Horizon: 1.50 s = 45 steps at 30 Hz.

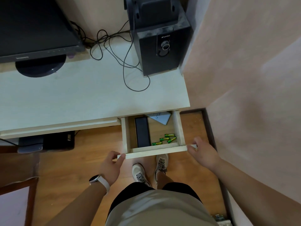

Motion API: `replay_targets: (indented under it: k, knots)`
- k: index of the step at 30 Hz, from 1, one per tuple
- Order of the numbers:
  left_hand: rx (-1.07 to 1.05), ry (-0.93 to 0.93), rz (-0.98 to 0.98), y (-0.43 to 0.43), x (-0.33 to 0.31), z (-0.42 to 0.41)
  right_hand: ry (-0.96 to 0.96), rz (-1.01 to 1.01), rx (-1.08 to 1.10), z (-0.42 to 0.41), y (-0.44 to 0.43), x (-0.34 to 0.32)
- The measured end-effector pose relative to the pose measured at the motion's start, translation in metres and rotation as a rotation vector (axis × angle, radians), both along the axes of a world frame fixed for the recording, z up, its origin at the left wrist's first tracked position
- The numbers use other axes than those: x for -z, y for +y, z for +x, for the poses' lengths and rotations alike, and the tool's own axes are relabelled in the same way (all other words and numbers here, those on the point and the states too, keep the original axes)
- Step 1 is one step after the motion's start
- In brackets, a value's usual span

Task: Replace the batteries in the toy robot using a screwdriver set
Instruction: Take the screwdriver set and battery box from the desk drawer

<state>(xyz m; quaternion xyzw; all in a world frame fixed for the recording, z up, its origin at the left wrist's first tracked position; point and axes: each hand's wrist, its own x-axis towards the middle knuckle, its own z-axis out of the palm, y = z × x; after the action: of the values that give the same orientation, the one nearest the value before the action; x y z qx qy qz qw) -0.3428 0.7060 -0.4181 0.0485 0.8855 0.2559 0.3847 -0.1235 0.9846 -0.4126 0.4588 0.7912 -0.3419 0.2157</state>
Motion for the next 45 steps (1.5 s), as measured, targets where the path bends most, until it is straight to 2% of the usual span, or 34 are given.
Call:
replay_targets:
  k: [5, 8, 11, 13, 16, 20, 23, 30, 34, 40, 45]
  knots:
    - [-0.026, 0.045, 0.018, 0.001, 0.000, 0.002, -0.007, 0.006, 0.001, -0.008, -0.002, -0.003]
    - [-0.056, 0.170, 0.056, 0.010, -0.001, 0.003, 0.078, 0.064, -0.046, -0.022, -0.005, -0.002]
    - [0.115, 0.325, 0.066, 0.031, -0.005, 0.001, 0.210, 0.125, -0.199, -0.043, -0.008, 0.002]
    - [0.257, 0.351, 0.127, 0.050, -0.007, 0.002, 0.302, 0.146, -0.302, -0.059, -0.009, 0.010]
    - [0.325, 0.280, 0.161, 0.082, -0.002, 0.002, 0.300, 0.158, -0.384, -0.087, -0.013, 0.025]
    - [0.195, 0.184, 0.148, 0.122, 0.017, -0.001, 0.253, 0.104, -0.345, -0.127, -0.009, 0.045]
    - [0.116, 0.132, 0.052, 0.137, 0.038, -0.007, 0.249, 0.138, -0.365, -0.146, 0.000, 0.061]
    - [0.118, 0.058, -0.197, 0.147, 0.070, -0.014, -0.002, 0.217, -0.483, -0.172, 0.014, 0.086]
    - [0.145, 0.032, -0.259, 0.151, 0.070, -0.018, 0.020, 0.261, -0.488, -0.170, 0.013, 0.092]
    - [0.053, -0.008, -0.224, 0.152, 0.070, -0.022, 0.044, 0.145, -0.352, -0.166, 0.011, 0.083]
    - [-0.023, -0.051, -0.076, 0.149, 0.056, -0.020, 0.138, 0.059, -0.181, -0.155, 0.001, 0.072]
